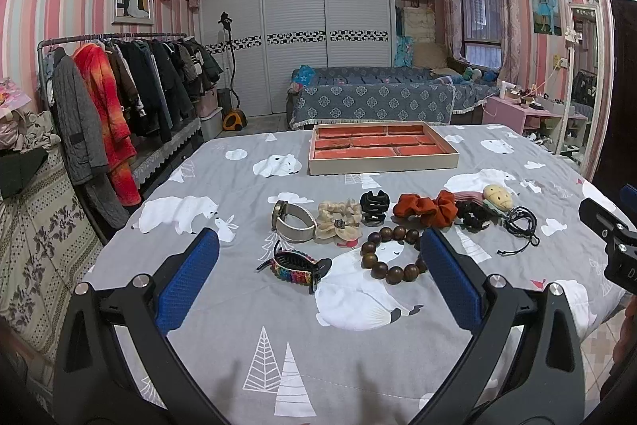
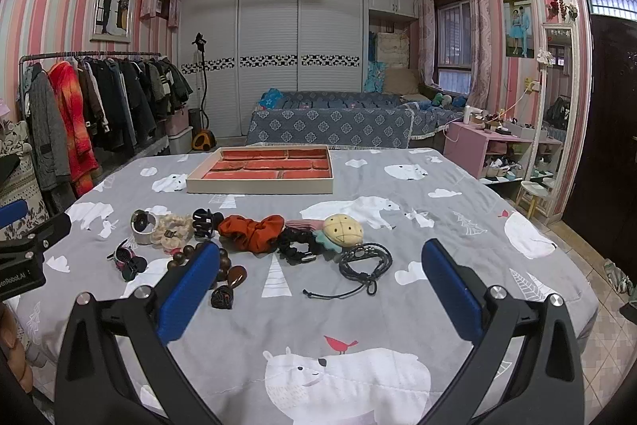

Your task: Organize jewelry

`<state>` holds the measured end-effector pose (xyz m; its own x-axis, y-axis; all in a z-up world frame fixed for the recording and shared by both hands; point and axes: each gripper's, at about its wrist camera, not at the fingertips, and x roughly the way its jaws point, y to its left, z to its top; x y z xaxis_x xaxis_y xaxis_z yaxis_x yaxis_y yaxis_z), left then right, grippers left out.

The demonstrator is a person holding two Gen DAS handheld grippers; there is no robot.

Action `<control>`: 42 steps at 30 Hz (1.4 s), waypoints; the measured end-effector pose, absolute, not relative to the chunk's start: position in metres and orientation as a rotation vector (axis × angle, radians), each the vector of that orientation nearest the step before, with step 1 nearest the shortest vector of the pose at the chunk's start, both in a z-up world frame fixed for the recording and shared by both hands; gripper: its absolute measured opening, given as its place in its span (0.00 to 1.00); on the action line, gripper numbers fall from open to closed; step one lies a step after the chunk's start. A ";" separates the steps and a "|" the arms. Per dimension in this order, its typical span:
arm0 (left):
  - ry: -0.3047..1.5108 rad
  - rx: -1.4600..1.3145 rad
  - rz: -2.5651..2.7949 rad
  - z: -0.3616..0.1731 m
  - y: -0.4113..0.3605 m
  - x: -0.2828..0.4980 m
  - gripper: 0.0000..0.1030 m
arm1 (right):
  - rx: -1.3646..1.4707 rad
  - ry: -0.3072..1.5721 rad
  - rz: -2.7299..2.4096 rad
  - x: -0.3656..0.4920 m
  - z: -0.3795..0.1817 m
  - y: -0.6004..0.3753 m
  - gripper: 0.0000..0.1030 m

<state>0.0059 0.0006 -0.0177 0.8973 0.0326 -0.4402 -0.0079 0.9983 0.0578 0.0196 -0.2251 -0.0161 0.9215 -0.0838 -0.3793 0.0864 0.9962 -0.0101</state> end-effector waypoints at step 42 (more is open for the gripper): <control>0.538 0.005 -0.003 -0.053 0.017 0.047 0.95 | 0.007 0.411 -0.112 0.054 -0.041 -0.227 0.96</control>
